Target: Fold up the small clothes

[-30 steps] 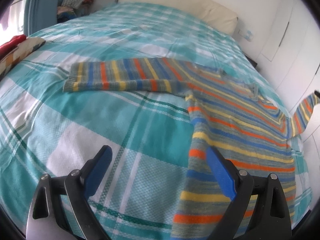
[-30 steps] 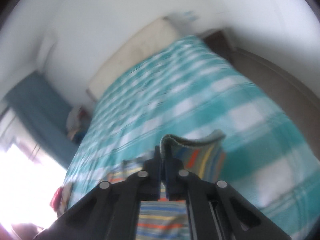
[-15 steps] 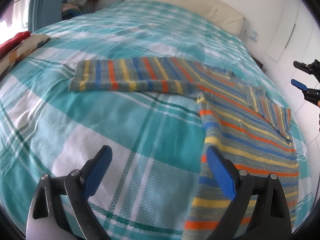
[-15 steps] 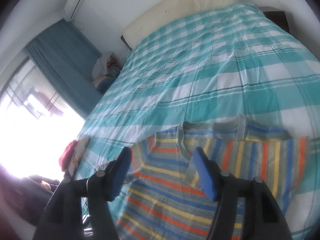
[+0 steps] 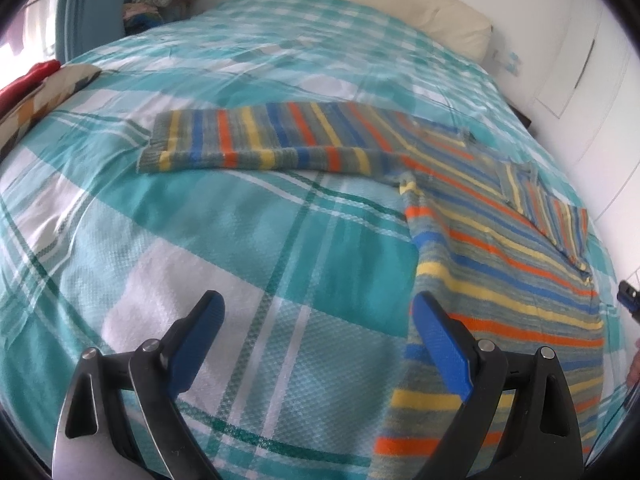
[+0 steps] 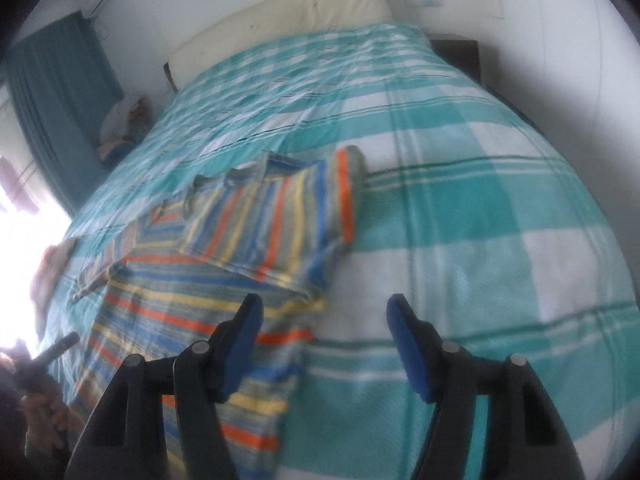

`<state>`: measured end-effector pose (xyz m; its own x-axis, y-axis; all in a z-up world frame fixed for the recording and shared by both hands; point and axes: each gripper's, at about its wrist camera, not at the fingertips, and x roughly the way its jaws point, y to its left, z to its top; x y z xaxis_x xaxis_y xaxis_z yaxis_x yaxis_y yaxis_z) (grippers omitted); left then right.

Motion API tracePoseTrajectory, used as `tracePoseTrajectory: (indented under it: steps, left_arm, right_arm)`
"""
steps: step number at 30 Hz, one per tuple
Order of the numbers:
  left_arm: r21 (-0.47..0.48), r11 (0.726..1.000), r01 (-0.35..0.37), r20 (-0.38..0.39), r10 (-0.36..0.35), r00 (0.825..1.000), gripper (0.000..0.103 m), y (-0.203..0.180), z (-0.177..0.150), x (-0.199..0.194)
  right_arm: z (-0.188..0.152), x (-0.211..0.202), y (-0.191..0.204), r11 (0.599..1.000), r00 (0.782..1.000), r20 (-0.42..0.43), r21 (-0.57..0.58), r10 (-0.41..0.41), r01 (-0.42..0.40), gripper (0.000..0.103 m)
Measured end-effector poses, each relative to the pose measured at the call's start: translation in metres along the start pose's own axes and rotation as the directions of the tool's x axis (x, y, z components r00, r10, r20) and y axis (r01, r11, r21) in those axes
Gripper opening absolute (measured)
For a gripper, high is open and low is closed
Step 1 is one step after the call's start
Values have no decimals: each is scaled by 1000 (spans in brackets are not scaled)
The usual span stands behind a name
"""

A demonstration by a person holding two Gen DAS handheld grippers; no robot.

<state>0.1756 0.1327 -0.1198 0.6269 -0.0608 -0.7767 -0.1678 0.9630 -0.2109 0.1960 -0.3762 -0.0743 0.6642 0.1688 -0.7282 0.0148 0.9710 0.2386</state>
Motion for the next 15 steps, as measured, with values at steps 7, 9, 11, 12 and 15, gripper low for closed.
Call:
tracePoseTrajectory:
  steps: [7,9,11,12,15]
  left_arm:
    - [-15,1000,-9,-7,8,1000,96,3,-3,2]
    - [-13,1000,-15,-6,15,1000,96,4,-4,1]
    - [-17,1000,-17,-6,17,1000,96,6,-5,0]
    - [-19,1000,-17,-6,17,1000,96,7,-6,0]
    - [-29,999,-14,-6,14,1000,96,9,-5,-1]
  right_arm:
    - [-42,-11,-33,996,996,40,36,-85,84,69]
    - [-49,-4,-37,995,996,32,55,-81,79,69]
    - [-54,-1,-38,995,996,40,66,-82,80,70]
    - [-55,-2,-39,994,995,52,71,-82,79,70]
    - [-57,1,-39,995,995,63,77,-72,67,72]
